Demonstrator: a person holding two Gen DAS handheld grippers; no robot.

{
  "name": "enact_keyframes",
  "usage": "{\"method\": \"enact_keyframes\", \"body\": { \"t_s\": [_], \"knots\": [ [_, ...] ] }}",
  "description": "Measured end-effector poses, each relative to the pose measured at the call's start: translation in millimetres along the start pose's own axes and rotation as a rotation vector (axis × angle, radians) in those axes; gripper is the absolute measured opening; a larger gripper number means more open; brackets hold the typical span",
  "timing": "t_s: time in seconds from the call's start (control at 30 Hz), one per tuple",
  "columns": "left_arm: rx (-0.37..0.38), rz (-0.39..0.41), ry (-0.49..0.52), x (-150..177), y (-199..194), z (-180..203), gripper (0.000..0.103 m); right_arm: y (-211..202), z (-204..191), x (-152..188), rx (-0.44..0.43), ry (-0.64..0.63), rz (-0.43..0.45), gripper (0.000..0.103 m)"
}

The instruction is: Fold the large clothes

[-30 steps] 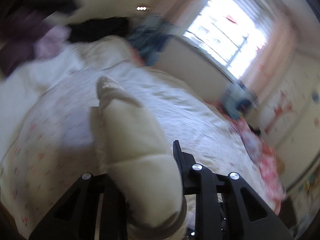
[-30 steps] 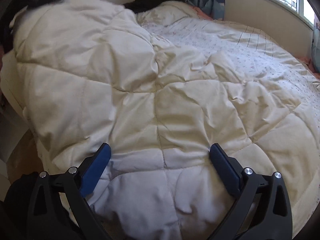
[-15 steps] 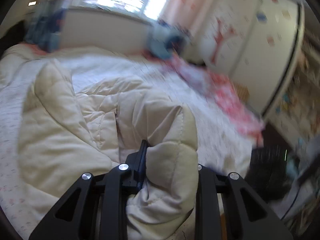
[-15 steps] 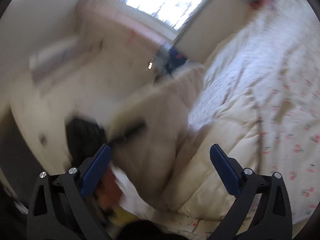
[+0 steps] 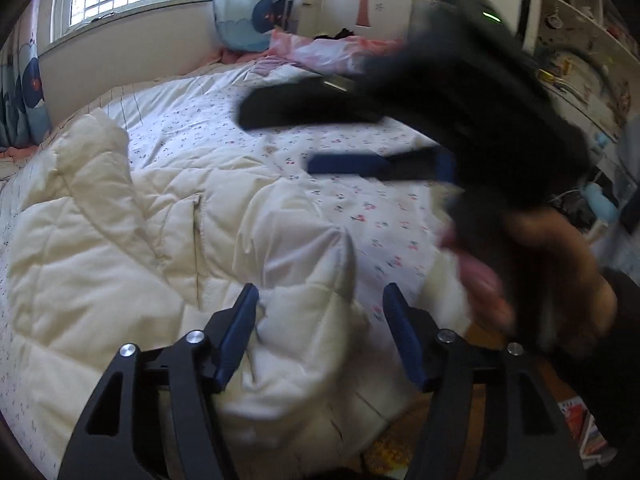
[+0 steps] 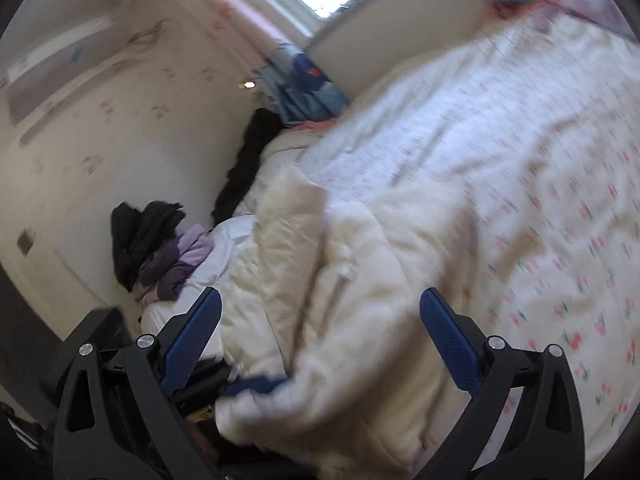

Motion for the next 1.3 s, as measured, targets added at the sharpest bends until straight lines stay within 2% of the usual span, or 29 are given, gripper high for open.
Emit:
{"method": "enact_keyframes", "body": {
  "t_s": [0.07,0.17,0.23,0.3,0.33,0.4,0.43,0.47,0.53,0.57,0.6,0.67,0.73,0.77,0.83,0.87,0.9,0.93,0.97,1.0,1.1,1.2,1.3],
  "knots": [
    [0.022,0.019,-0.009,7.8,-27.0,0.5,0.066,7.4,-11.7,-2.8,-0.006,-0.042,-0.027,0.096],
    [0.033,0.102,-0.033,18.8,-83.9,-10.6,0.07,30.3,-34.4,-2.9,-0.011,-0.142,-0.128,0.096],
    [-0.028,0.193,-0.098,20.1,-120.9,-41.8,0.08,43.5,-51.2,9.3,-0.021,-0.205,-0.194,0.096],
    [-0.159,0.257,-0.227,22.9,-142.3,-92.9,0.086,55.3,-59.3,23.9,-0.029,-0.226,-0.252,0.096],
    [-0.237,0.263,-0.314,26.1,-143.6,-126.3,0.086,63.4,-58.0,34.8,-0.011,-0.226,-0.294,0.096],
    [-0.313,0.215,-0.41,34.5,-127.5,-177.9,0.086,73.6,-51.1,50.9,0.079,-0.248,-0.323,0.096],
    [-0.325,0.169,-0.443,38.9,-109.2,-198.1,0.086,71.7,-44.0,54.7,0.096,-0.227,-0.304,0.096],
    [-0.308,0.142,-0.457,39.2,-94.8,-205.3,0.086,63.7,-38.7,54.9,0.063,-0.178,-0.259,0.096],
    [-0.186,0.078,-0.45,38.2,-57.6,-199.5,0.086,49.4,-28.3,54.3,0.025,-0.111,-0.196,0.096],
    [-0.206,0.049,-0.405,31.8,-36.3,-182.8,0.086,44.0,-21.1,54.7,0.017,-0.089,-0.186,0.096],
    [-0.239,0.028,-0.348,26.6,-24.8,-168.9,0.086,46.7,-7.0,56.5,0.021,-0.056,-0.215,0.096],
    [-0.228,-0.002,-0.23,9.2,-6.2,-133.9,0.086,54.3,20.5,60.8,0.076,-0.019,-0.254,0.096],
    [-0.238,-0.017,-0.128,-6.6,2.1,-111.4,0.086,36.3,35.0,53.9,0.043,0.056,-0.17,0.096],
    [-0.249,-0.019,-0.103,-7.5,1.8,-108.6,0.086,28.4,32.4,50.3,0.03,0.052,-0.137,0.096],
    [-0.255,-0.018,-0.129,-3.5,4.0,-117.9,0.086,18.4,21.4,40.3,0.035,0.014,-0.095,0.096],
    [-0.251,-0.014,-0.145,-3.8,5.8,-121.1,0.086,21.3,19.9,38.7,0.089,-0.005,-0.11,0.096],
    [-0.246,-0.006,-0.162,-3.3,7.6,-123.8,0.086,29.2,23.5,40.1,0.215,-0.024,-0.148,0.096],
    [-0.249,-0.002,-0.17,-2.2,6.6,-125.1,0.086,39.7,30.2,45.4,0.293,-0.017,-0.191,0.096],
    [-0.251,-0.005,-0.173,0.9,2.7,-126.8,0.086,53.1,37.6,54.7,0.298,0.011,-0.24,0.096],
    [-0.248,-0.01,-0.169,5.2,1.9,-118.7,0.086,61.0,42.1,60.1,0.298,0.022,-0.249,0.096],
    [-0.257,-0.014,-0.162,10.7,-0.2,-115.4,0.086,73.0,43.5,60.8,0.31,-0.01,-0.213,0.097],
    [-0.305,0.007,-0.214,16.4,1.5,-116.0,0.086,89.7,15.7,50.4,0.334,-0.19,-0.194,0.097],
    [-0.328,0.016,-0.257,20.8,4.6,-116.2,0.086,112.2,25.0,42.5,0.264,-0.224,-0.25,0.097]
  ]
}}
Point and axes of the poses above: each gripper's, at about its wrist camera, not at the fingertips, and y roughly the way its jaws point, z to its right, x to its underside, the point moved 5 cm from there along y, roughly the way its jaws point, and after that the axes turned 1 degree about -x, right-handed, at the moved point
